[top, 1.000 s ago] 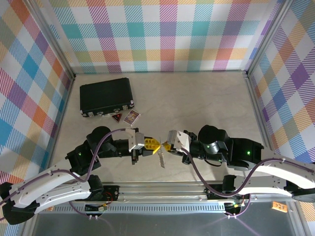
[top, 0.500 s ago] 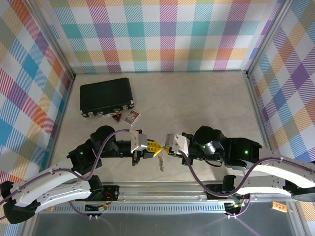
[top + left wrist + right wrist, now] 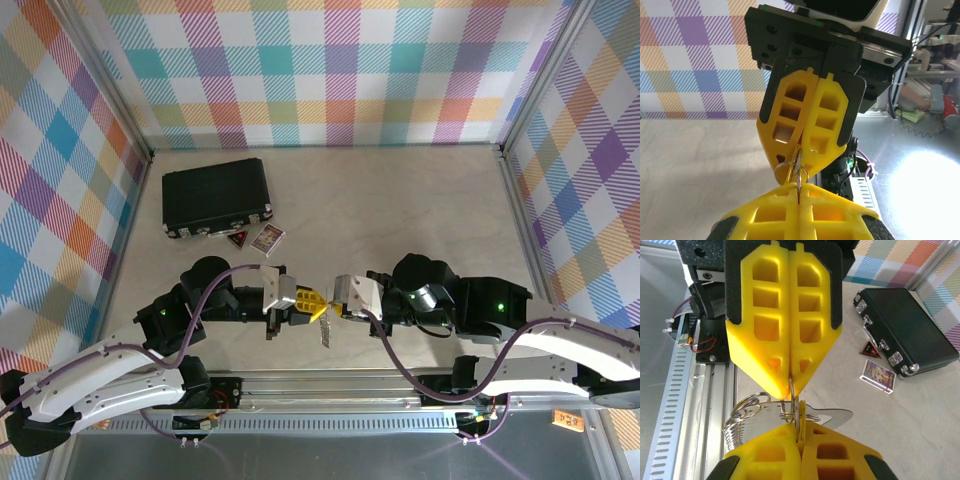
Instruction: Put the keys on the keyring
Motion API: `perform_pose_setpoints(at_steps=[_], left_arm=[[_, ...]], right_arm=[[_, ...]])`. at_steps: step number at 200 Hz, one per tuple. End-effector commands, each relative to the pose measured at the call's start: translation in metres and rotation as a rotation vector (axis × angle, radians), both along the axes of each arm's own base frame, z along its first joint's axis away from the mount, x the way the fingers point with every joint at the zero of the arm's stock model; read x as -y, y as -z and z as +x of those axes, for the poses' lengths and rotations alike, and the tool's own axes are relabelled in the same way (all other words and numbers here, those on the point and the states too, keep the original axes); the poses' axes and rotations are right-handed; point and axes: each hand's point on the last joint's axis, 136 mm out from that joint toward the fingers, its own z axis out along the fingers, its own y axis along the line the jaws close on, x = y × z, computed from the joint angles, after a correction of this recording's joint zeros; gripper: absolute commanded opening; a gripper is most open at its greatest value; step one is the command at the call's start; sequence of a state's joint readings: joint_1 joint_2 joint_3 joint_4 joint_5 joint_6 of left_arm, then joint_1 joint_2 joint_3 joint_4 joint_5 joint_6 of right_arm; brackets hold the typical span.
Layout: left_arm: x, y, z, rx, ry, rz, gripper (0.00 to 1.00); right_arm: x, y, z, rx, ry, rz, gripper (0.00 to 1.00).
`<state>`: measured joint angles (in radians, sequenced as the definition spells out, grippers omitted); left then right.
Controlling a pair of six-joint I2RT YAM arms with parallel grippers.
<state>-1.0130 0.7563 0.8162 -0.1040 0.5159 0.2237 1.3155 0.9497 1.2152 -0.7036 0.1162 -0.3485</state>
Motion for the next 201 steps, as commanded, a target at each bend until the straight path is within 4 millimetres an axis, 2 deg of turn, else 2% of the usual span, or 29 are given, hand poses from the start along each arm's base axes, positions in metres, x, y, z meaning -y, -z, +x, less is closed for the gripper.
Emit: perform_pose_setpoints(at_steps=[1,31,65,114,165,201], left_arm=[[-0.001,-0.02,-0.016,0.013,0.089,-0.069,0.0],[0.002,-0.014,-0.017,-0.004,0.105,-0.023,0.0],[0.005,-0.007,-0.011,-0.015,0.082,0.015,0.0],[0.004,0.0,-0.007,-0.013,0.058,0.063,0.0],[0.002,0.005,-0.005,-0.011,0.043,0.088,0.0],[0.002,0.008,-0.002,-0.008,0.024,0.098,0.0]], right_arm=[[-0.003,-0.012,-0.012,0.003,-0.069,0.015,0.0],[-0.002,-0.02,-0.02,0.001,-0.108,0.043,0.0],[-0.003,-0.019,-0.021,0.008,-0.11,0.033,0.0],[0.003,-0.03,-0.02,0.036,-0.094,0.07,0.0],[0.005,-0.037,-0.015,0.067,-0.069,0.091,0.0],[0.008,-0.042,-0.004,0.105,-0.009,0.097,0.0]])
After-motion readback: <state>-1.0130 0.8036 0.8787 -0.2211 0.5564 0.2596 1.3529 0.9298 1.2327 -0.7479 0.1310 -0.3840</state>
